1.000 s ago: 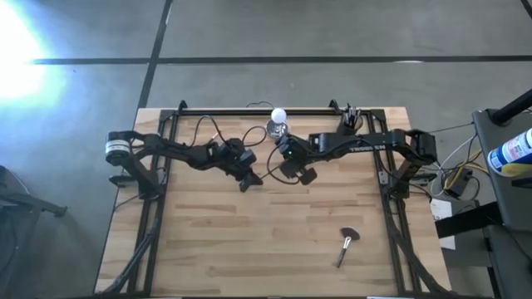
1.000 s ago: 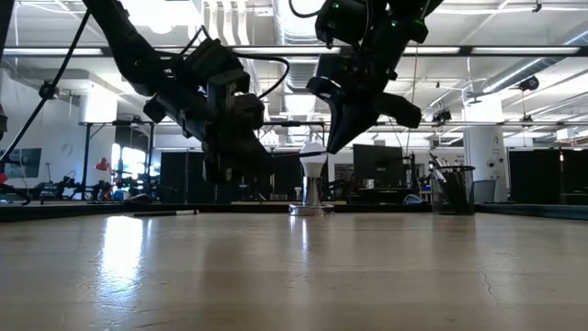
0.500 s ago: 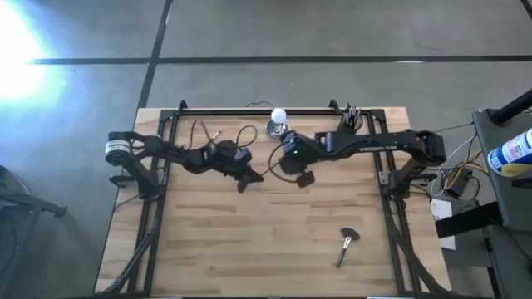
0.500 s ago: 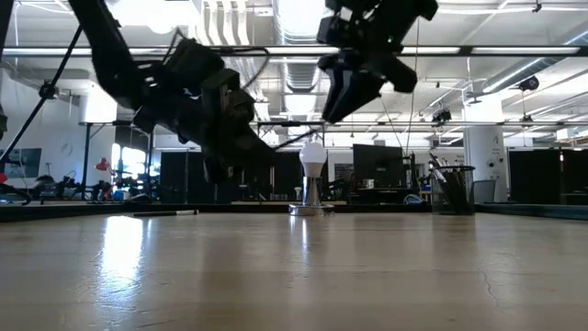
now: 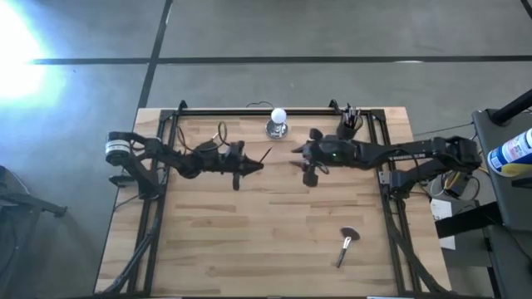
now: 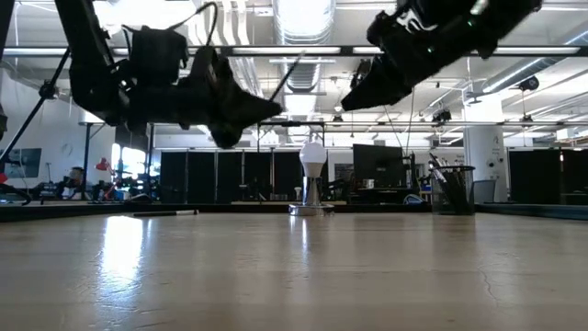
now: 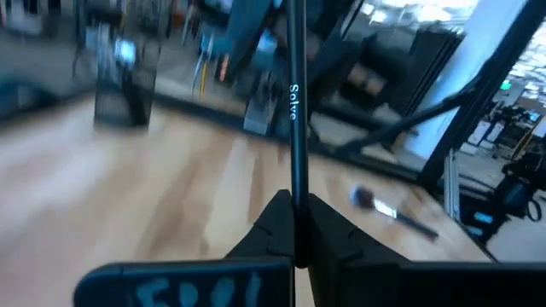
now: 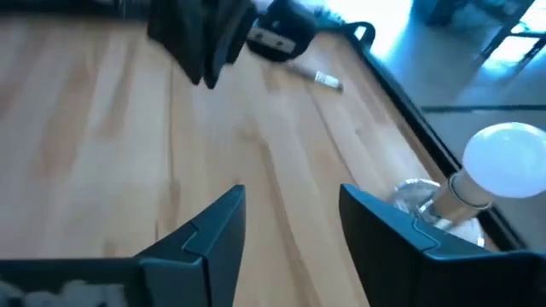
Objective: Put items in baskets/containers
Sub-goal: Put the black liner brush into the black pen holder
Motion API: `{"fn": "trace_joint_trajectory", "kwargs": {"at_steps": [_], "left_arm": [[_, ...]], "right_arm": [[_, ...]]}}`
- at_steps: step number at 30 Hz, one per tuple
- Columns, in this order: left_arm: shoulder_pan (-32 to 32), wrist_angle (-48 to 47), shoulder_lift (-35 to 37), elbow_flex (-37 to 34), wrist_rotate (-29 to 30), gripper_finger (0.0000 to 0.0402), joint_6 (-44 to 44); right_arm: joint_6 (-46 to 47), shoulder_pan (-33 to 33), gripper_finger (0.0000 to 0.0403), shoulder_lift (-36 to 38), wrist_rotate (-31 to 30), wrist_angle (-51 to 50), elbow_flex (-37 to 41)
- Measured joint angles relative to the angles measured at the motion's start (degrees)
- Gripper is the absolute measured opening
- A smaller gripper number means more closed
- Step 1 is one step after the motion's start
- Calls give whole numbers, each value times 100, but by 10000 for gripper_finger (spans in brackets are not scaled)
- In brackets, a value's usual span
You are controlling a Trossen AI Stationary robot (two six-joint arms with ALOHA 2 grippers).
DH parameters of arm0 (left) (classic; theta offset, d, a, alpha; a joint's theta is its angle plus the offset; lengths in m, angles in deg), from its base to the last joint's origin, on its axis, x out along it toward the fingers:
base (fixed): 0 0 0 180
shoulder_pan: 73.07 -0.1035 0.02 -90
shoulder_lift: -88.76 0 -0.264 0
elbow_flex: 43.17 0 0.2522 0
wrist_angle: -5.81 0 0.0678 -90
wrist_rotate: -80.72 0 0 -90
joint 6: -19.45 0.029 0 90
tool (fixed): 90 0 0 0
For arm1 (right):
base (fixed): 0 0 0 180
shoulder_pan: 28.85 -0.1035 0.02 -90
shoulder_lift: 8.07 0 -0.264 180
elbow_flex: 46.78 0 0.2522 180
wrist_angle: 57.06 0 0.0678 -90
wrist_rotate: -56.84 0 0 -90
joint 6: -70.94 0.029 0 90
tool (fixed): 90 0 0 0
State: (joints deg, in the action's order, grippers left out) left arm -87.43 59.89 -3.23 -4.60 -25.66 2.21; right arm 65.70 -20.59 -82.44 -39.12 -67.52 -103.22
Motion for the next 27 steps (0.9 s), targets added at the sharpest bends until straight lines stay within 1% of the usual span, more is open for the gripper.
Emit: {"fn": "trace_joint_trajectory", "kwargs": {"at_steps": [4,7,10,13,16,18,24,27], "left_arm": [[-9,303,-44,197,15,6,301],[11,325,-257,484,17,6,522],[23,556,-590,786,-27,6,564],[23,913,-938,1039,-52,6,513],[21,1136,-1228,1237,-62,6,400],[26,1168,-1344,1401,-83,6,386],[26,1138,-1503,1714,-220,6,407],[25,1111,-1504,1763,-236,6,414]], "right_arm": [[789,20,200,68,132,1600,714],[1353,34,213,-28,319,2891,1079],[1680,39,223,-200,337,4236,1354],[1837,41,226,-275,342,5183,1520],[1842,39,224,-253,342,5479,1545],[1842,39,222,-234,332,5460,1483],[1856,39,210,-257,145,5411,1165],[1813,41,200,-259,145,5412,1041]]}}
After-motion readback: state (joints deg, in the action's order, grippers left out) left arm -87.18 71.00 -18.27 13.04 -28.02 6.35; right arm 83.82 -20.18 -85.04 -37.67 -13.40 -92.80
